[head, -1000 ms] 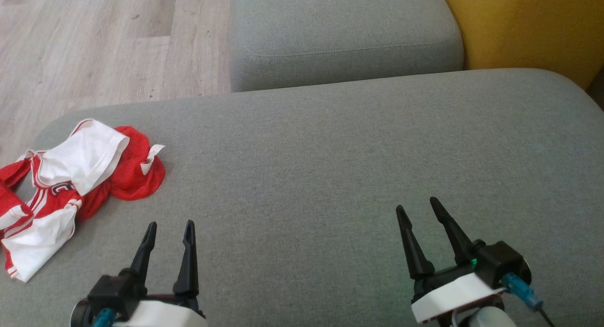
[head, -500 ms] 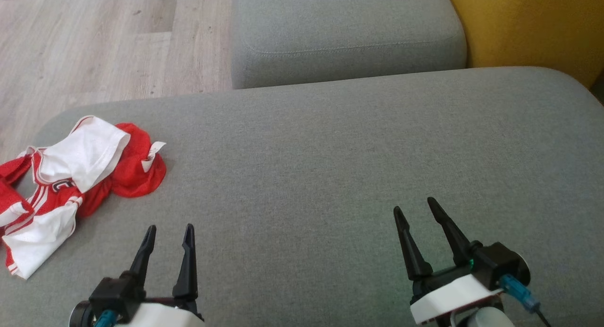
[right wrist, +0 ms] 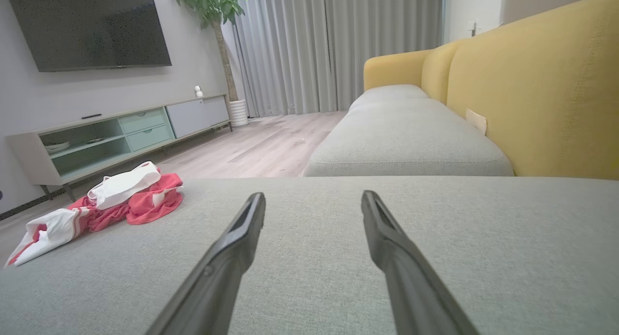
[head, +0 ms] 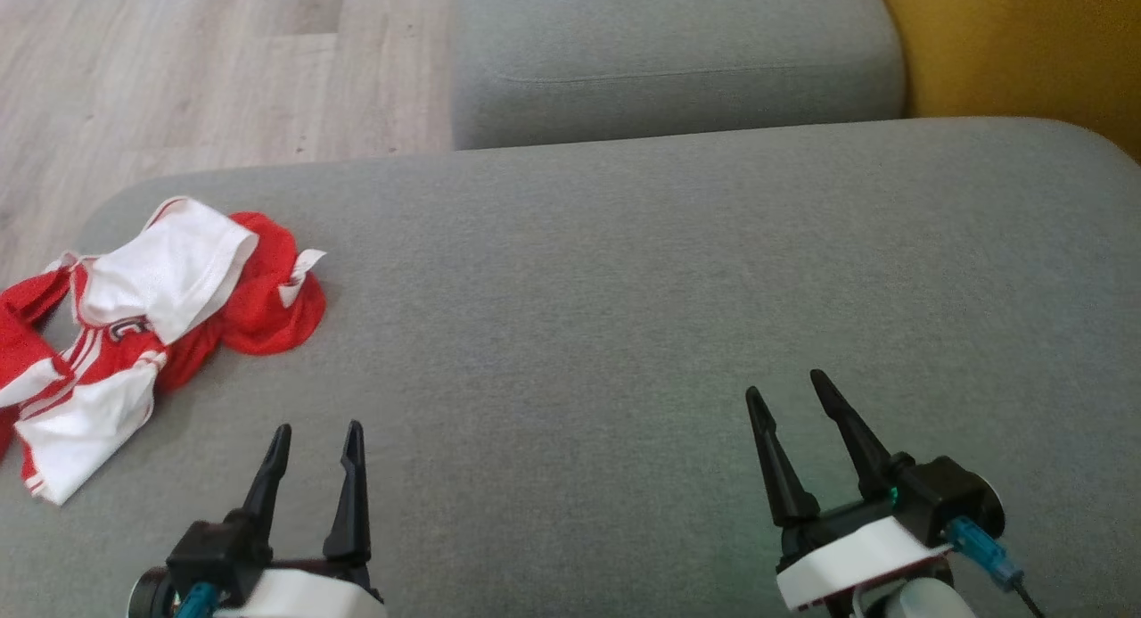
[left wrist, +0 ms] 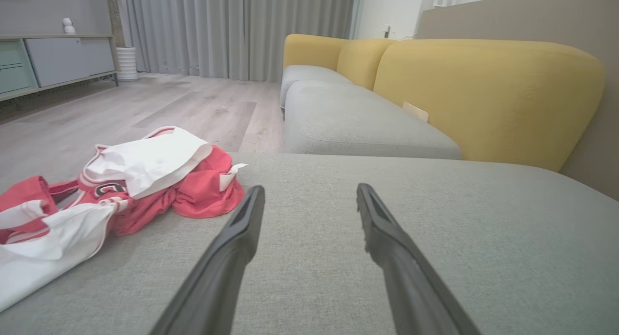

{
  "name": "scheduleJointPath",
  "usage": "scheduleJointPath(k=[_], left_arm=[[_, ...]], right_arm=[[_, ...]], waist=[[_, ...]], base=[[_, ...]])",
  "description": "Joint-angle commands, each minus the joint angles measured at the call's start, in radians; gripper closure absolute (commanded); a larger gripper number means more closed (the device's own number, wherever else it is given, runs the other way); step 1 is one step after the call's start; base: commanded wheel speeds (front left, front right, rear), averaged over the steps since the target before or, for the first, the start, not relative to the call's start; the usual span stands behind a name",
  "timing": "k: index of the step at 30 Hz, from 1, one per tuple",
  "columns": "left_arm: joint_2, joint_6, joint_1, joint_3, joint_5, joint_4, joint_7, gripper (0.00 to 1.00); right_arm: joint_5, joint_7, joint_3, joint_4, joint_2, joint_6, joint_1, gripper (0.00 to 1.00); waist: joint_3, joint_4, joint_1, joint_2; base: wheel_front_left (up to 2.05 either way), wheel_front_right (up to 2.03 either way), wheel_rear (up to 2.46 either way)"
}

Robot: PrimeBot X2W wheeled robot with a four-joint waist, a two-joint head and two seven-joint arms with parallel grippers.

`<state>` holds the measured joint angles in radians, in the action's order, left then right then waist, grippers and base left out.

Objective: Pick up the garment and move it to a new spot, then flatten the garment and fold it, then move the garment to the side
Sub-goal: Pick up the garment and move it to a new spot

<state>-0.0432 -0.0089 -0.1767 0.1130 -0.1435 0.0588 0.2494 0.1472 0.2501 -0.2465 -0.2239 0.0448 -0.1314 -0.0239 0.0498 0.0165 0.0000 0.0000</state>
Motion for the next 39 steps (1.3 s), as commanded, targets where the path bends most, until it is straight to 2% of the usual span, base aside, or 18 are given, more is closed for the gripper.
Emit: scheduleJointPath(k=[1, 25, 28, 39], left_arm=[[-0.007, 0.008, 0.057, -0.037, 0.005, -0.035, 0.012, 0.00], [-0.007, 0.004, 0.012, -0.136, 0.052, -0.044, 0.012, 0.00], [-0.007, 0.010, -0.001, -0.156, 0.054, -0.055, 0.012, 0.00], [-0.007, 0.059, -0.013, -0.189, 0.035, -0.102, 0.012, 0.00]], right_arm=[[-0.011, 0.012, -0.022, 0.039, 0.005, 0.001, 0.053, 0.00], [0.006, 0.012, -0.059, 0.037, 0.005, 0.001, 0.018, 0.00], [0.005, 0.012, -0.067, 0.039, 0.005, 0.001, 0.014, 0.00], [-0.024, 0.012, -0.099, 0.010, 0.005, 0.001, 0.061, 0.00]], waist=[[0.000, 0.017, 0.0000, 0.0000], [0.032, 0.393, 0.0000, 0.0000], [0.030, 0.427, 0.0000, 0.0000], [-0.015, 0.470, 0.0000, 0.0000]], base=[[0.00, 0.00, 0.00], [0.00, 0.00, 0.00], [0.00, 0.00, 0.00], [0.00, 0.00, 0.00]])
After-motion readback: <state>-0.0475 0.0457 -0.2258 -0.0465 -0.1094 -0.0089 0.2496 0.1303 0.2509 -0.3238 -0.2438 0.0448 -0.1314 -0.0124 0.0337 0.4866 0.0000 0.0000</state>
